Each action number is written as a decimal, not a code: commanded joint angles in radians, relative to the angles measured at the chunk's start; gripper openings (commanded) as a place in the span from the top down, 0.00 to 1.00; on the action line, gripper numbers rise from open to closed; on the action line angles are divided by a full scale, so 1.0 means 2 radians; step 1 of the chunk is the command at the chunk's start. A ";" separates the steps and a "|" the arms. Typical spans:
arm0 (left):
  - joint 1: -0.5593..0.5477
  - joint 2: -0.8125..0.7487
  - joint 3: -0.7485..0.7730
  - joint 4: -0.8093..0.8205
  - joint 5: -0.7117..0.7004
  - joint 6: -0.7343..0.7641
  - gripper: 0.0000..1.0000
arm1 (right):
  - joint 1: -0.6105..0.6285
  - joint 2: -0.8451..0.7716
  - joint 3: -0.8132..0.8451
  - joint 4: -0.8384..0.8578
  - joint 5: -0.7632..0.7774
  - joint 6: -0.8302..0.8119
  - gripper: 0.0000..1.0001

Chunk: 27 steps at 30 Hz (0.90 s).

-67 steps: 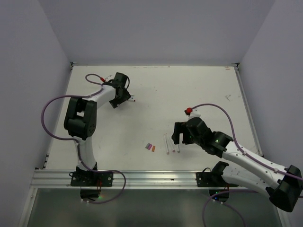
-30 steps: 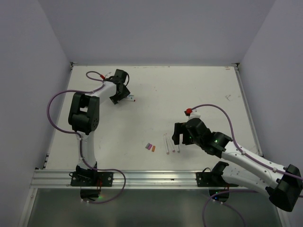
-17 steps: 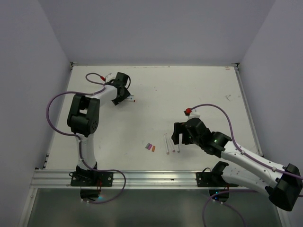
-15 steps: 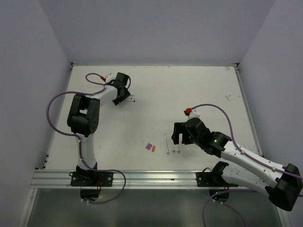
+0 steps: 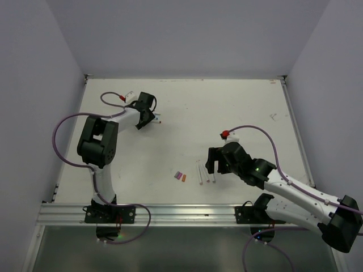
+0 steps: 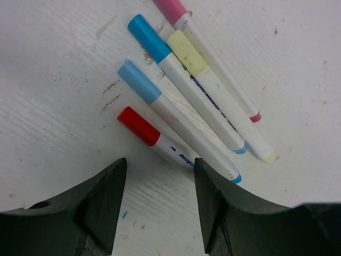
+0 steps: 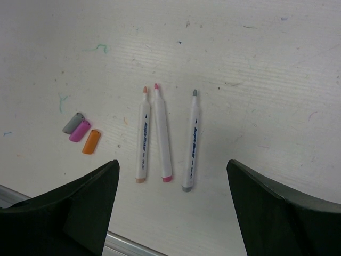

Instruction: Open the pen caps

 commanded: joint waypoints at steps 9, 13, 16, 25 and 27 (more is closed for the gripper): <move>-0.001 0.021 -0.056 -0.059 -0.008 0.002 0.43 | -0.001 -0.010 -0.009 0.016 -0.003 0.010 0.14; -0.001 0.032 -0.041 -0.063 -0.010 0.009 0.48 | -0.001 -0.016 -0.010 0.011 -0.002 0.011 0.14; -0.001 0.048 -0.019 -0.082 -0.014 0.013 0.53 | -0.001 -0.020 -0.008 0.008 -0.004 0.012 0.14; -0.004 0.043 -0.034 -0.095 -0.030 0.018 0.54 | -0.002 -0.035 -0.009 -0.001 0.002 0.012 0.14; -0.005 0.031 -0.047 -0.074 -0.022 0.029 0.69 | -0.001 -0.033 -0.009 0.001 -0.001 0.013 0.14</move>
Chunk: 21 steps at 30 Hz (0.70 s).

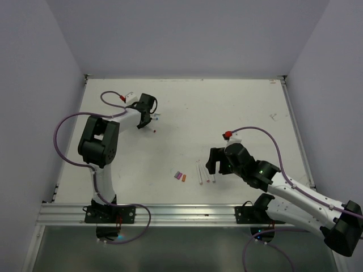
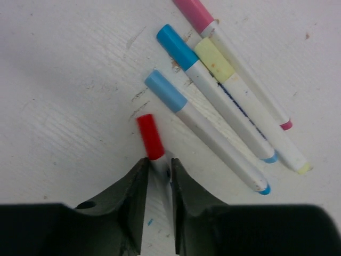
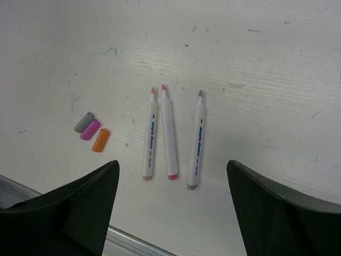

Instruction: Open the pen caps

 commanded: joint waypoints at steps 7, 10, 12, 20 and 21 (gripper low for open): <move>-0.001 -0.026 -0.120 0.001 0.082 0.034 1.00 | -0.001 -0.001 0.004 0.005 0.002 0.004 0.14; -0.007 -0.058 -0.146 0.007 0.094 0.036 1.00 | -0.002 0.004 0.009 0.007 -0.005 -0.002 0.14; -0.021 -0.100 -0.176 0.017 0.096 0.039 1.00 | -0.001 0.011 0.011 0.017 -0.023 -0.008 0.14; -0.076 -0.298 -0.313 0.229 0.285 0.087 1.00 | -0.002 0.076 0.019 0.118 -0.162 -0.036 0.16; -0.086 -0.310 -0.332 0.251 0.308 0.080 1.00 | -0.001 0.083 0.017 0.153 -0.202 -0.035 0.16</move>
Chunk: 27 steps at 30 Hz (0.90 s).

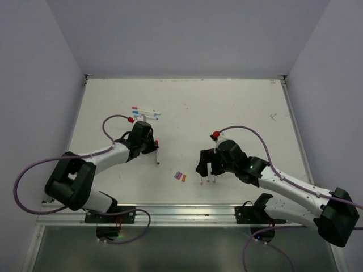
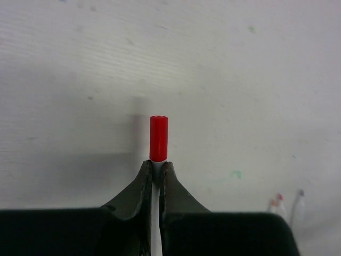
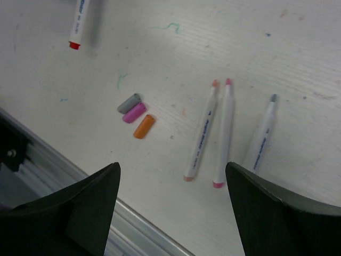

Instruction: Open the pen caps

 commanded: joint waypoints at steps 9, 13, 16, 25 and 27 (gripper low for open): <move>-0.079 -0.170 -0.099 0.231 0.128 -0.025 1.00 | 0.000 0.084 0.004 0.259 -0.190 0.049 0.17; -0.087 -0.206 -0.117 0.239 0.096 -0.050 1.00 | 0.006 0.087 -0.012 0.312 -0.172 0.079 0.21; -0.099 -0.211 -0.113 0.219 0.068 -0.067 1.00 | 0.014 0.083 -0.025 0.353 -0.157 0.089 0.22; -0.143 -0.202 -0.103 0.201 0.035 -0.110 1.00 | 0.024 0.128 -0.018 0.392 -0.138 0.097 0.24; -0.153 -0.206 -0.105 0.201 0.029 -0.117 1.00 | 0.024 0.145 -0.017 0.398 -0.136 0.098 0.26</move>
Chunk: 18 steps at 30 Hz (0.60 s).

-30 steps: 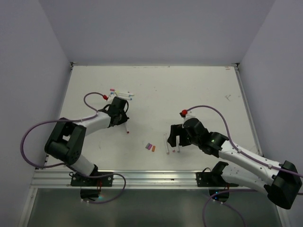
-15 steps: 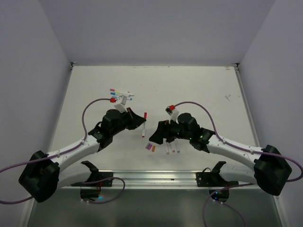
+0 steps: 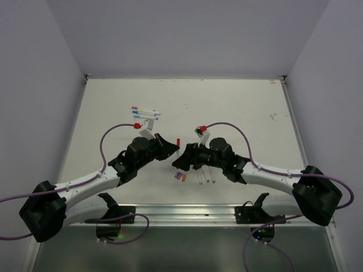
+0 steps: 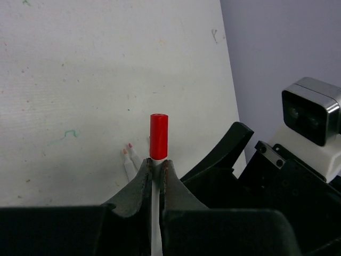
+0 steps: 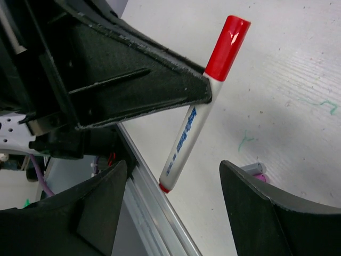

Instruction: Open the pen caps

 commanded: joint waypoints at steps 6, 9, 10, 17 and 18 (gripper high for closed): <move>-0.030 -0.026 0.008 0.004 -0.039 -0.037 1.00 | 0.005 0.035 -0.014 0.116 0.014 0.017 0.39; -0.039 -0.026 0.007 0.002 -0.042 -0.040 1.00 | 0.005 0.042 -0.010 0.115 0.014 0.013 0.55; -0.041 -0.026 0.007 0.001 -0.046 -0.041 1.00 | 0.006 0.047 -0.010 0.118 0.014 0.015 0.63; -0.043 -0.025 0.018 -0.019 -0.061 -0.021 0.99 | 0.009 0.044 -0.017 0.104 0.013 0.020 1.00; -0.043 -0.025 0.023 -0.027 -0.066 -0.017 0.93 | 0.009 0.041 -0.020 0.099 0.014 0.020 1.00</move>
